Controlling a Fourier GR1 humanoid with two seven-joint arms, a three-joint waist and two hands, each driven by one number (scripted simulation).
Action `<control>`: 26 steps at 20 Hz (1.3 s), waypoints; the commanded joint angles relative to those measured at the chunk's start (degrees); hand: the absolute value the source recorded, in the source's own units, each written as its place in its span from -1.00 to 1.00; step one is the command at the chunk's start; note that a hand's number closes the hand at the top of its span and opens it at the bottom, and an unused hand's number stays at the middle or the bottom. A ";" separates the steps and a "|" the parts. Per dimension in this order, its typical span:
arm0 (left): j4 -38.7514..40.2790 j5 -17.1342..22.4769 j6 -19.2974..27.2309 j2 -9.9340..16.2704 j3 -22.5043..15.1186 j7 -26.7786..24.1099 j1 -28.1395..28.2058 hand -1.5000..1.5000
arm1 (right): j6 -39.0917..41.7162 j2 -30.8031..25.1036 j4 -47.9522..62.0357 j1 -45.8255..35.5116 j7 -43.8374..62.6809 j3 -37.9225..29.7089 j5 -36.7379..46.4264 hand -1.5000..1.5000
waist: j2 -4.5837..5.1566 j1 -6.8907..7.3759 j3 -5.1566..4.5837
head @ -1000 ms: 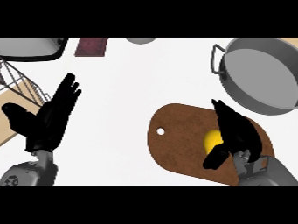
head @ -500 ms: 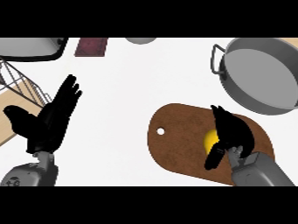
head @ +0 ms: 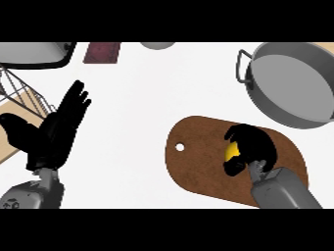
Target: Pick the lemon from the cutting board and place it in the pot
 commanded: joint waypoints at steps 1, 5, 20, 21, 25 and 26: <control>3.18 0.65 -1.44 0.58 2.64 -0.67 -1.92 0.00 | 0.63 -0.23 -0.85 0.14 -3.15 -1.87 3.13 1.00 | 0.02 -0.13 0.00; 2.51 -0.13 -2.73 -0.08 2.42 -2.60 -0.55 0.00 | -0.06 4.18 -0.86 2.07 -2.92 -1.03 7.14 1.00 | 0.01 -0.11 0.00; 2.12 -0.45 -2.09 -0.05 2.62 -1.73 -0.26 0.00 | -15.98 -15.32 1.40 10.27 -7.35 -29.76 8.21 1.00 | -0.01 -0.77 0.00; -2.30 -0.23 -1.43 0.29 2.53 0.95 2.02 0.00 | -14.01 -18.08 -2.21 10.64 -5.69 -31.67 7.74 1.00 | -0.32 -0.70 -0.01; -1.63 -1.80 -0.44 -1.47 0.88 0.19 0.72 0.00 | -12.28 -19.13 -13.93 13.67 -5.64 -33.59 6.38 1.00 | -0.30 -1.08 -0.04; -0.17 0.19 -3.11 -0.76 2.11 -3.54 4.79 0.00 | -12.14 -19.96 -12.73 11.89 -6.86 -35.18 5.66 1.00 | -0.17 -0.54 -0.04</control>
